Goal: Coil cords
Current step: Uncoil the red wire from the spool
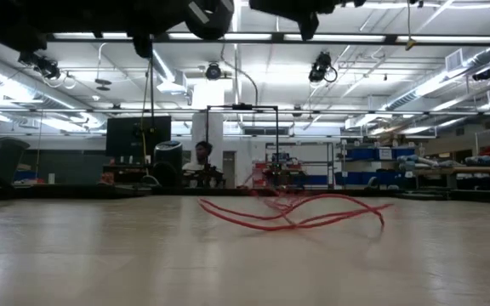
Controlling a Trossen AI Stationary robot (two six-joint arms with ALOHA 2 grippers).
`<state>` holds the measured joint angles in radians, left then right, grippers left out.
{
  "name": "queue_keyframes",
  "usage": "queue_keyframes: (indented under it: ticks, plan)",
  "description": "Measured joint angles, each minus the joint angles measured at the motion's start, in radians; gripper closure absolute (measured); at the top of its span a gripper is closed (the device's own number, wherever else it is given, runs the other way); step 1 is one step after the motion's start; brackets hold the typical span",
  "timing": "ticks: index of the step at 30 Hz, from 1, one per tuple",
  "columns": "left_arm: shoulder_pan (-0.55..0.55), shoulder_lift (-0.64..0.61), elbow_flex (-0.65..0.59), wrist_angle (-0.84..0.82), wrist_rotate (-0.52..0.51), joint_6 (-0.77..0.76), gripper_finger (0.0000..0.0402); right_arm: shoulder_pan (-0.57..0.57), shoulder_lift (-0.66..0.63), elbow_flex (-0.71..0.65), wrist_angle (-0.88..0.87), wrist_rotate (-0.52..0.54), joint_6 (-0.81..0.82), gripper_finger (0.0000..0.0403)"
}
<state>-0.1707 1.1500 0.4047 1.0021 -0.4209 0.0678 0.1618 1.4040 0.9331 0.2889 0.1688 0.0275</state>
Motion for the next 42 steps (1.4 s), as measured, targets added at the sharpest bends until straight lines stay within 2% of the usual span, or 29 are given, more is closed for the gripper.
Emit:
queue_keyframes:
  ticks: [3,6,9,15,21,24,28,33,42]
  plan:
    - [-0.009,0.000,0.027,-0.115,0.111,-0.025,0.0401,-0.016,0.022,0.000,0.042,0.003,-0.086,0.0328]
    - [-0.031,-0.007,0.029,-0.108,0.209,-0.012,0.0401,-0.036,0.047,0.000,0.126,0.026,-0.196,0.0331]
    - [-0.048,-0.047,0.029,-0.128,0.253,0.016,0.0401,-0.065,0.067,0.000,0.225,0.025,-0.243,0.0332]
    - [-0.049,-0.140,0.030,-0.242,0.241,0.050,0.0401,-0.107,0.086,0.000,0.196,-0.005,-0.079,0.0333]
    - [-0.045,-0.189,0.031,-0.396,0.067,0.055,0.0401,-0.071,0.108,0.000,0.080,-0.016,0.035,0.0335]
    - [-0.045,-0.185,0.029,-0.406,0.033,0.049,0.0401,-0.041,0.137,0.000,0.074,0.003,0.039,0.0336]
    - [-0.045,-0.184,0.030,-0.391,0.045,0.008,0.0401,-0.035,0.167,0.000,0.132,-0.022,0.000,0.0339]
    - [-0.047,-0.183,0.030,-0.403,0.153,0.005,0.0401,-0.040,0.167,0.000,0.160,-0.039,-0.031,0.0342]
    - [-0.047,-0.183,0.030,-0.435,0.167,0.002,0.0401,-0.026,0.167,0.000,0.221,-0.041,-0.062,0.0341]
